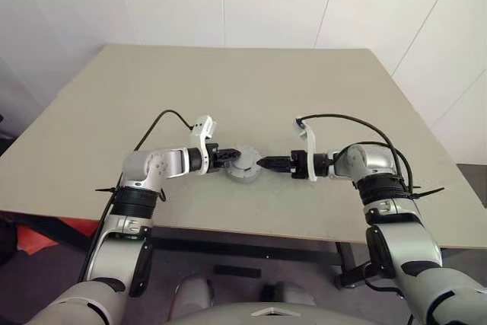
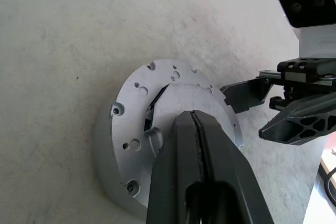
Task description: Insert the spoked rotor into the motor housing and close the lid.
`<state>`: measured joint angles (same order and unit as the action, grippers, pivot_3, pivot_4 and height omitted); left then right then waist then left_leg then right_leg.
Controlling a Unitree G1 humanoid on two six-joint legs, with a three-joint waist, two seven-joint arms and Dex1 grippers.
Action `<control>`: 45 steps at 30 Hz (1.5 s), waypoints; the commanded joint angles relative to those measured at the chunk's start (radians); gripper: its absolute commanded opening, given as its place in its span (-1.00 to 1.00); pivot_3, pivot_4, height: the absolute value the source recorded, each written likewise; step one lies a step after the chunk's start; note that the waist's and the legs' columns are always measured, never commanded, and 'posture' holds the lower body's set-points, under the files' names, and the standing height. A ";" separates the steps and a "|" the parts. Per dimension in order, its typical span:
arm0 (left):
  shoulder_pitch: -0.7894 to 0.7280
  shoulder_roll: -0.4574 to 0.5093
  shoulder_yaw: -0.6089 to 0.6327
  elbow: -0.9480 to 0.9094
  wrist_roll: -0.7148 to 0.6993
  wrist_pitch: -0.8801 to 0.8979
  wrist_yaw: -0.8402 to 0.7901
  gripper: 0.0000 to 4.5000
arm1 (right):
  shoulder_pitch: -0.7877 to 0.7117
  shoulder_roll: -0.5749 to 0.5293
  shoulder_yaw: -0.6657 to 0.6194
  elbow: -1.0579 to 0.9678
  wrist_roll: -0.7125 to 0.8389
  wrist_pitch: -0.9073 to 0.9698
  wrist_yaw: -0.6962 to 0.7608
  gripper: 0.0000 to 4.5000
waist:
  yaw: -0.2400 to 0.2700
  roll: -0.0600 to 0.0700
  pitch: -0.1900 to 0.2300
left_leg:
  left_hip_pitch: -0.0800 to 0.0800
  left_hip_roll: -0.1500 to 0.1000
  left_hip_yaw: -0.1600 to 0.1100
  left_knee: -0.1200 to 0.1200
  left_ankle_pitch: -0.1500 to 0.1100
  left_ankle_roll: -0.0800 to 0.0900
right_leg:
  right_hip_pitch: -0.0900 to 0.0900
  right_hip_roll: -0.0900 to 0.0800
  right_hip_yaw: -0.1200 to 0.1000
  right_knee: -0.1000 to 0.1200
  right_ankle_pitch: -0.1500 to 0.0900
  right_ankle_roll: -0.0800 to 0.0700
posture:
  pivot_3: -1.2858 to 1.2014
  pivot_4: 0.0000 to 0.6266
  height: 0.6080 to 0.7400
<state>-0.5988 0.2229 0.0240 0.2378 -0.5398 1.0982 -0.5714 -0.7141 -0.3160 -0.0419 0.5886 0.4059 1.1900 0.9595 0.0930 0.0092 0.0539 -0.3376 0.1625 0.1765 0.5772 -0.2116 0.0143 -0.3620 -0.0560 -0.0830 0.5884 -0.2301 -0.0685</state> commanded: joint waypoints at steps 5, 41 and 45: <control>0.015 0.007 -0.002 0.021 0.024 0.001 0.025 -1.00 | -0.059 0.112 -0.050 0.088 0.034 0.022 -0.083 0.67 | -0.003 0.000 0.000 | 0.004 0.001 0.001 -0.001 0.001 -0.002 | 0.000 0.001 0.000 0.000 0.000 0.000 | 0.03 -1.00 1.00; 0.003 0.010 -0.016 0.036 0.043 -0.029 0.018 -1.00 | -0.185 0.234 -0.245 0.043 0.124 0.109 -0.200 -0.03 | -0.008 0.002 0.001 | -0.012 0.007 0.001 -0.005 0.004 -0.014 | -0.021 0.007 -0.001 0.001 0.004 -0.015 | 0.03 -1.00 1.00; 0.004 0.010 -0.015 0.036 0.044 -0.032 0.019 -1.00 | -0.188 0.232 -0.245 0.042 0.123 0.107 -0.198 -0.03 | 0.000 0.002 0.001 | -0.013 0.007 0.001 -0.005 0.004 -0.013 | -0.023 0.007 -0.001 0.002 0.002 -0.017 | 0.03 -1.00 1.00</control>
<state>-0.6237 0.2421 0.0526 0.2333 -0.5209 1.0356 -0.5592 -0.8403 -0.1310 -0.2786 0.6915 0.4341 1.2931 0.7226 0.0930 0.0111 0.0550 -0.3509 0.1700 0.1776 0.5722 -0.2072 0.0014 -0.3856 -0.0487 -0.0837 0.5913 -0.2278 -0.0856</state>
